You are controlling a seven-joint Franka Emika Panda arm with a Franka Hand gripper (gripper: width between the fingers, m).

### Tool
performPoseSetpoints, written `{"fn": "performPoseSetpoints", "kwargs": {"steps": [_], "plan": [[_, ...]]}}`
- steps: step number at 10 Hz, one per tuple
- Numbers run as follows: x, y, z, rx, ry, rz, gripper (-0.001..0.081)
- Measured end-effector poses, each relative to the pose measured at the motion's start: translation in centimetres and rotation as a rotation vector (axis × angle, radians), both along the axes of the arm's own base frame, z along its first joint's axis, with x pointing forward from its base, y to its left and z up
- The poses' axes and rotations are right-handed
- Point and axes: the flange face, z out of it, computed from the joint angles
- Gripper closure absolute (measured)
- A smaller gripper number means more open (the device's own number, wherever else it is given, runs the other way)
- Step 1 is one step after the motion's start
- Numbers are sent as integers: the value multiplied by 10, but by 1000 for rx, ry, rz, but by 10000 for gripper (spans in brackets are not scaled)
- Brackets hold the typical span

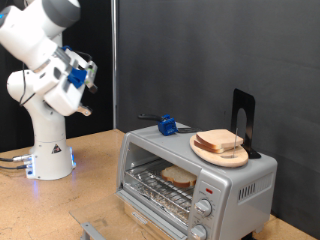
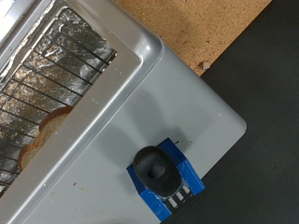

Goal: Make a piece of toast with the oven

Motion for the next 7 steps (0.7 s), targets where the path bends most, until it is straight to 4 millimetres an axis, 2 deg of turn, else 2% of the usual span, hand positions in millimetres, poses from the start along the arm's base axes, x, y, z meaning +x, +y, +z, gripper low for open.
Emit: {"fn": "performPoseSetpoints", "kwargs": {"steps": [1, 3, 4, 5, 7], "plan": [[2, 1, -1, -17, -29, 22, -3], [4, 7, -3, 103, 97, -126, -3], [7, 3, -4, 174, 148, -215, -3], [8, -8, -7, 249, 190, -312, -3], [2, -44, -19, 334, 269, -463, -3]]}}
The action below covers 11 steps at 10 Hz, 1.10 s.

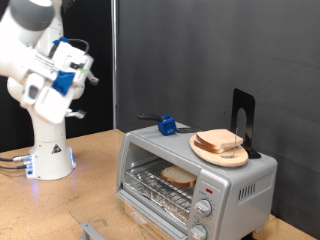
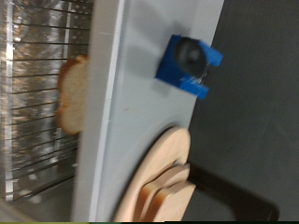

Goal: Make a piece of toast with the oven

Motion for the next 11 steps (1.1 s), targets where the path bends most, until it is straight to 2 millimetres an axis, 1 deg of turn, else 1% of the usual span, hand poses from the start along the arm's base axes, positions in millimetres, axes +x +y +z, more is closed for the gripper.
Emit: {"fn": "performPoseSetpoints", "kwargs": {"steps": [2, 4, 5, 7, 8, 9, 11], "plan": [[-10, -33, -11, 8, 45, -64, -3], [-19, -64, -17, -4, 51, -95, -3], [-17, -75, -21, -3, 53, -78, -3], [-19, -72, -22, 22, 57, -66, -3], [-18, -72, -25, 40, 68, -74, -3], [-12, -77, -36, 36, 81, -116, -3], [3, -86, -69, 20, 124, -203, -3]]}}
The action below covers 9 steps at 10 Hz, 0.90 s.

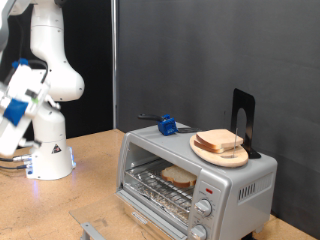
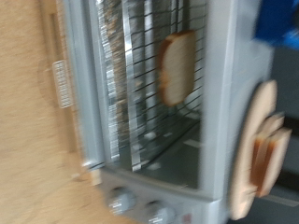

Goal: Make a piece of toast with the oven

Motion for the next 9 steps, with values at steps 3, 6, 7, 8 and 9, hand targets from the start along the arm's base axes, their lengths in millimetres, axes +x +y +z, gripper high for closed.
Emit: {"fn": "performPoseSetpoints", "kwargs": {"steps": [3, 6, 7, 8, 9], "plan": [[21, 0, -45, -36, 62, 0, -3], [37, 7, -91, -74, 76, 27, -3], [42, 11, -107, -90, 81, 33, -3], [47, 15, -122, -103, 88, 40, -3], [51, 21, -137, -116, 95, 46, -3]]}}
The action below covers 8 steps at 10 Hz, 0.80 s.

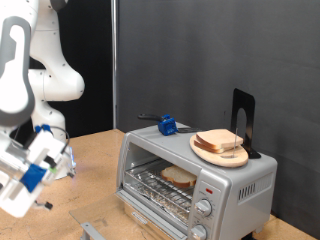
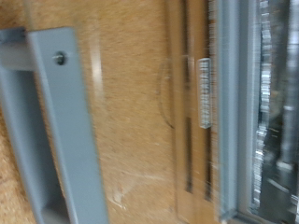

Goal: Make a piece of toast with the oven

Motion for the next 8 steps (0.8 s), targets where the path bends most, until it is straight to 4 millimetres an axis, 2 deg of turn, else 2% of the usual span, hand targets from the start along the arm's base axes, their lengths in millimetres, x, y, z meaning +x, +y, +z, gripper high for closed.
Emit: {"fn": "performPoseSetpoints", "kwargs": {"steps": [5, 7, 8], "plan": [[14, 40, -72, -38, 17, 73, -3], [20, 67, -84, 13, 19, 130, -3], [23, 75, -81, 29, 7, 152, -3]]}}
